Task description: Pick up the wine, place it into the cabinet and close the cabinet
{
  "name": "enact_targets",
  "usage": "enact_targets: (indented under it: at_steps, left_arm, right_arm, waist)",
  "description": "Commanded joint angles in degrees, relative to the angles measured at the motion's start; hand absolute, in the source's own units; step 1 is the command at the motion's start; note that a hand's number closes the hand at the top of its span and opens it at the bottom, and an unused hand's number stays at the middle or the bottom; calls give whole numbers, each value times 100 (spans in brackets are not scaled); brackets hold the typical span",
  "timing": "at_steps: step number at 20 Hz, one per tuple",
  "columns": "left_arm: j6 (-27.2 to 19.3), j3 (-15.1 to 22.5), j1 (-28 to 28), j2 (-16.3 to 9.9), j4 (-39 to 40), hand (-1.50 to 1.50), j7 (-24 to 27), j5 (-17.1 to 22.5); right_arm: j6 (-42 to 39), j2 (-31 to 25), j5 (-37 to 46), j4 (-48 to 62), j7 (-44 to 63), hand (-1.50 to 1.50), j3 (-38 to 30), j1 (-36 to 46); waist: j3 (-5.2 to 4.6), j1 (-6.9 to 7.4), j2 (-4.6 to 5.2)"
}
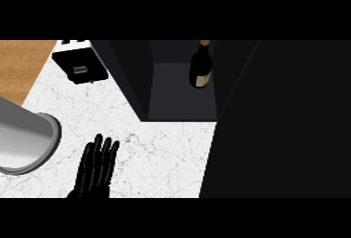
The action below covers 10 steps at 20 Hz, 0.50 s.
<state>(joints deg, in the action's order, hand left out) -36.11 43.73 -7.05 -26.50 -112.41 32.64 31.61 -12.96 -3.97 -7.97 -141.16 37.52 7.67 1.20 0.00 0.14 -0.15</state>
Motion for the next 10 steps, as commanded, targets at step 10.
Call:
enact_targets:
  at_steps: [10]
  left_arm:
    - [981,-1466,-867,-1102,-669,-150,168,702]
  right_arm:
    - [-56,360,-830,-827,713,150,1353,-1284]
  waist:
    - [-2,-13,-17]
